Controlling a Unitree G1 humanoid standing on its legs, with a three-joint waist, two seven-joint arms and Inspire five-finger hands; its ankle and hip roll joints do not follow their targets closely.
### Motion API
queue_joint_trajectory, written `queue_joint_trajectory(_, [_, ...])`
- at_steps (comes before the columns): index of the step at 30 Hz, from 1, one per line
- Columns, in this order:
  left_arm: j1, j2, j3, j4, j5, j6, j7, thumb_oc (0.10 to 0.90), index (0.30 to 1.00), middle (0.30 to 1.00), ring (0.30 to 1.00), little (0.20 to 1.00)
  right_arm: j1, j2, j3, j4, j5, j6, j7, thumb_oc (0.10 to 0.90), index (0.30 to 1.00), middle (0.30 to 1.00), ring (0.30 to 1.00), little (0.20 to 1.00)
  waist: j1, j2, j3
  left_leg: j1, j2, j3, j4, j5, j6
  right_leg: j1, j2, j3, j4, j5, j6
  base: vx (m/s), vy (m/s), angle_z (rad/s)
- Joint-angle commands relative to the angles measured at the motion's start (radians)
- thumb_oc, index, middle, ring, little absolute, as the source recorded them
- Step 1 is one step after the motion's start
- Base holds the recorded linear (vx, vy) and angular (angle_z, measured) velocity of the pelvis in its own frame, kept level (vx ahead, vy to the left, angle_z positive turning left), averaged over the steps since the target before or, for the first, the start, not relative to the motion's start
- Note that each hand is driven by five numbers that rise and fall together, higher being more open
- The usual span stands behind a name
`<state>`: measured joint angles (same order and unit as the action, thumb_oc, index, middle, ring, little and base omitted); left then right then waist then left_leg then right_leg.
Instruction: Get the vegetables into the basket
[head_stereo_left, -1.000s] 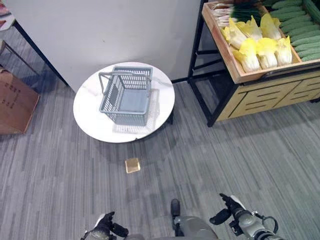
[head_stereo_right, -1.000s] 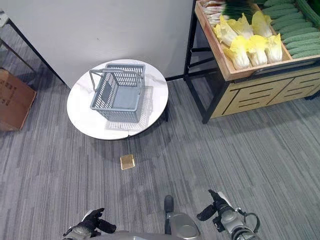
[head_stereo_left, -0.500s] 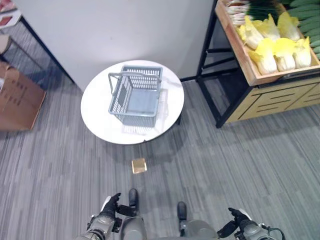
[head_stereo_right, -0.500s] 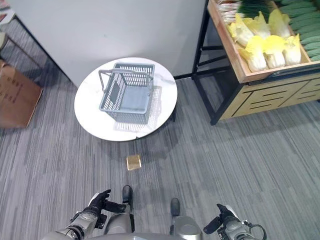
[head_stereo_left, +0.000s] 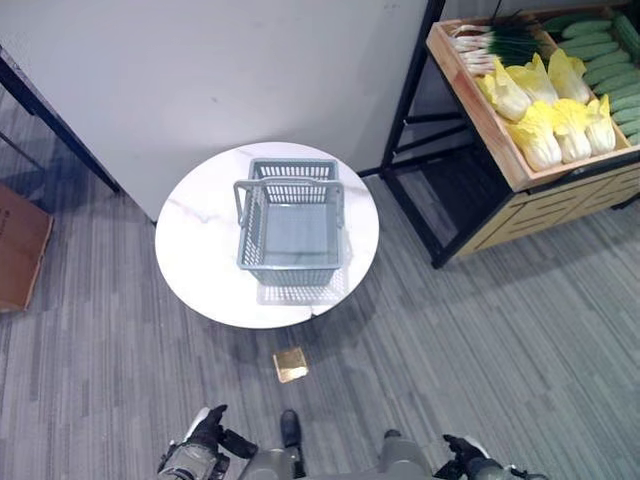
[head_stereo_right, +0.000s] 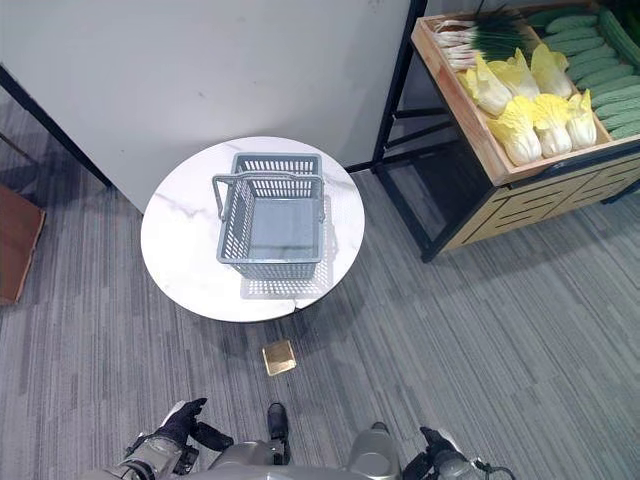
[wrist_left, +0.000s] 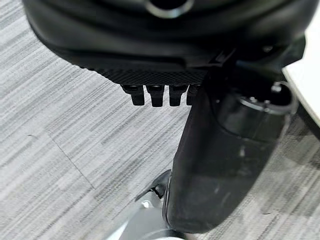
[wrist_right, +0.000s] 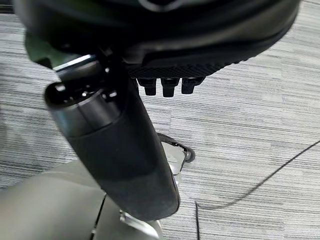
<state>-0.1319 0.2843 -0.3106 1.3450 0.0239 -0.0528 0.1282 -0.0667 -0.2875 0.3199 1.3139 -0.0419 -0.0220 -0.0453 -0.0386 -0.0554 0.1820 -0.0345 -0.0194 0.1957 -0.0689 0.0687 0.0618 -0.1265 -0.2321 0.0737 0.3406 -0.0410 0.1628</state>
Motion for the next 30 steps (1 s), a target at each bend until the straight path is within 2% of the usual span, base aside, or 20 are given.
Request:
queue_joint_trajectory(1, [0.033,0.02,0.037,0.0,0.027,0.004,0.009,0.9,1.0,1.0,1.0,1.0,-0.025,-0.019,0.013,-0.051,-0.005,-0.016,-0.008,0.9,1.0,1.0,1.0,1.0,0.008,0.001,0.025,-0.043,0.045,-0.02,0.092,-0.069,-0.048,0.008,0.002,-0.036,-0.061,0.265,0.01,0.08,0.11,-0.12])
queue_joint_trajectory(4, [0.033,0.025,0.044,0.004,0.024,0.005,0.008,0.9,1.0,1.0,1.0,1.0,-0.027,-0.016,0.018,-0.052,-0.006,-0.015,-0.006,0.9,1.0,1.0,1.0,1.0,0.007,0.0,0.026,-0.012,0.046,-0.013,0.062,-0.067,-0.05,-0.01,0.011,-0.071,-0.082,0.251,0.006,0.07,0.047,-0.11])
queue_joint_trajectory(7, [0.029,0.024,0.047,0.011,0.02,0.007,0.011,0.9,1.0,1.0,1.0,1.0,-0.038,-0.013,0.023,-0.053,-0.001,-0.018,-0.011,0.9,1.0,1.0,1.0,1.0,0.007,-0.003,0.027,0.014,0.051,-0.009,0.053,-0.078,-0.059,-0.04,0.034,-0.12,-0.186,0.206,0.013,0.11,-0.038,0.04])
queue_joint_trajectory(12, [0.022,0.016,0.046,0.016,0.02,0.004,0.008,0.9,1.0,1.0,1.0,1.0,-0.043,-0.02,0.034,-0.066,-0.001,-0.022,-0.005,0.9,1.0,1.0,1.0,1.0,-0.012,-0.005,0.046,0.052,0.049,-0.042,0.061,-0.099,-0.076,-0.089,0.063,-0.115,-0.246,0.205,0.013,0.1,-0.087,0.08])
queue_joint_trajectory(14, [0.026,0.009,0.046,0.017,0.023,0.004,0.007,0.9,1.0,1.0,1.0,1.0,-0.037,-0.025,0.037,-0.064,-0.005,-0.021,-0.004,0.9,1.0,1.0,1.0,1.0,-0.007,-0.004,0.04,0.058,0.051,-0.051,0.072,-0.106,-0.085,-0.062,0.061,-0.13,-0.266,0.194,0.007,0.11,-0.187,0.49])
queue_joint_trajectory(15, [0.023,0.007,0.045,0.017,0.021,0.004,0.007,0.9,1.0,1.0,1.0,1.0,-0.04,-0.031,0.034,-0.067,0.004,-0.023,-0.007,0.9,1.0,1.0,1.0,1.0,-0.009,0.002,0.034,0.056,0.058,-0.057,0.077,-0.107,-0.095,-0.053,0.074,-0.119,-0.27,0.178,-0.004,0.1,-0.214,0.42])
queue_joint_trajectory(19, [0.034,-0.009,0.038,0.021,0.029,0.004,-0.004,0.9,1.0,1.0,1.0,1.0,-0.035,-0.051,0.027,-0.056,0.005,-0.025,-0.003,0.9,1.0,1.0,1.0,1.0,-0.01,0.024,0.015,0.065,0.087,-0.065,0.111,-0.115,-0.119,-0.017,0.096,-0.144,-0.274,0.145,-0.032,0.11,-0.188,0.06])
queue_joint_trajectory(22, [0.034,-0.015,0.036,0.024,0.03,0.005,-0.005,0.9,1.0,1.0,1.0,1.0,-0.037,-0.062,0.023,-0.053,0.013,-0.029,-0.004,0.9,1.0,1.0,1.0,1.0,-0.013,0.039,0.018,0.05,0.101,-0.086,0.159,-0.09,-0.142,-0.003,0.115,-0.151,-0.272,0.123,-0.055,0.06,-0.189,-0.01])
queue_joint_trajectory(24, [0.029,-0.016,0.04,0.021,0.018,0.005,-0.003,0.9,1.0,1.0,1.0,1.0,-0.036,-0.078,0.016,-0.05,0.017,-0.031,-0.003,0.9,1.0,1.0,1.0,1.0,-0.012,0.042,0.022,0.02,0.094,-0.116,0.224,-0.073,-0.158,0.004,0.12,-0.155,-0.268,0.112,-0.069,0.03,-0.138,0.08])
queue_joint_trajectory(25, [0.025,-0.016,0.04,0.019,0.011,0.004,-0.001,0.9,1.0,1.0,1.0,1.0,-0.037,-0.082,0.017,-0.049,0.017,-0.032,-0.004,0.9,1.0,1.0,1.0,1.0,-0.009,0.042,0.025,0.012,0.085,-0.147,0.237,-0.059,-0.166,0.006,0.125,-0.151,-0.268,0.11,-0.074,0.02,-0.066,0.19])
queue_joint_trajectory(26, [0.025,-0.016,0.04,0.019,0.011,0.004,-0.001,0.9,1.0,1.0,1.0,1.0,-0.037,-0.082,0.017,-0.049,0.017,-0.032,-0.004,0.9,1.0,1.0,1.0,1.0,-0.011,0.042,0.025,0.011,0.085,-0.149,0.238,-0.06,-0.166,0.006,0.125,-0.153,-0.268,0.11,-0.074,0.02,-0.058,0.13])
queue_joint_trajectory(27, [0.018,-0.02,0.033,0.014,0.001,0.003,0.001,0.9,1.0,1.0,1.0,1.0,-0.032,-0.094,0.01,-0.033,0.015,-0.029,-0.009,0.9,1.0,1.0,1.0,1.0,-0.012,0.041,0.026,-0.01,0.092,-0.175,0.209,-0.042,-0.172,0.022,0.119,-0.152,-0.286,0.105,-0.073,0.04,-0.015,0.05])
queue_joint_trajectory(28, [0.019,-0.023,0.031,0.013,0.001,0.001,0.004,0.9,1.0,1.0,1.0,1.0,-0.026,-0.095,0.002,-0.025,0.017,-0.026,-0.012,0.9,1.0,1.0,1.0,1.0,-0.014,0.039,0.022,-0.018,0.108,-0.17,0.183,-0.04,-0.171,0.029,0.111,-0.152,-0.296,0.105,-0.069,0.13,0.068,0.28])
queue_joint_trajectory(29, [0.018,-0.034,0.011,0.006,0.011,-0.005,0.022,0.9,1.0,1.0,1.0,1.0,-0.02,-0.097,-0.019,-0.01,0.029,-0.024,-0.022,0.9,1.0,1.0,1.0,1.0,-0.013,0.043,0.012,-0.054,0.146,-0.176,0.113,-0.013,-0.174,0.037,0.091,-0.141,-0.312,0.108,-0.053,0.14,0.137,0.3])
queue_joint_trajectory(30, [0.017,-0.033,0.005,-0.001,0.017,-0.009,0.027,0.9,1.0,1.0,1.0,1.0,-0.022,-0.098,-0.019,-0.016,0.029,-0.027,-0.024,0.9,1.0,1.0,1.0,1.0,-0.011,0.049,0.012,-0.061,0.149,-0.176,0.098,0.0,-0.176,0.036,0.092,-0.135,-0.312,0.105,-0.05,0.14,0.175,0.36])
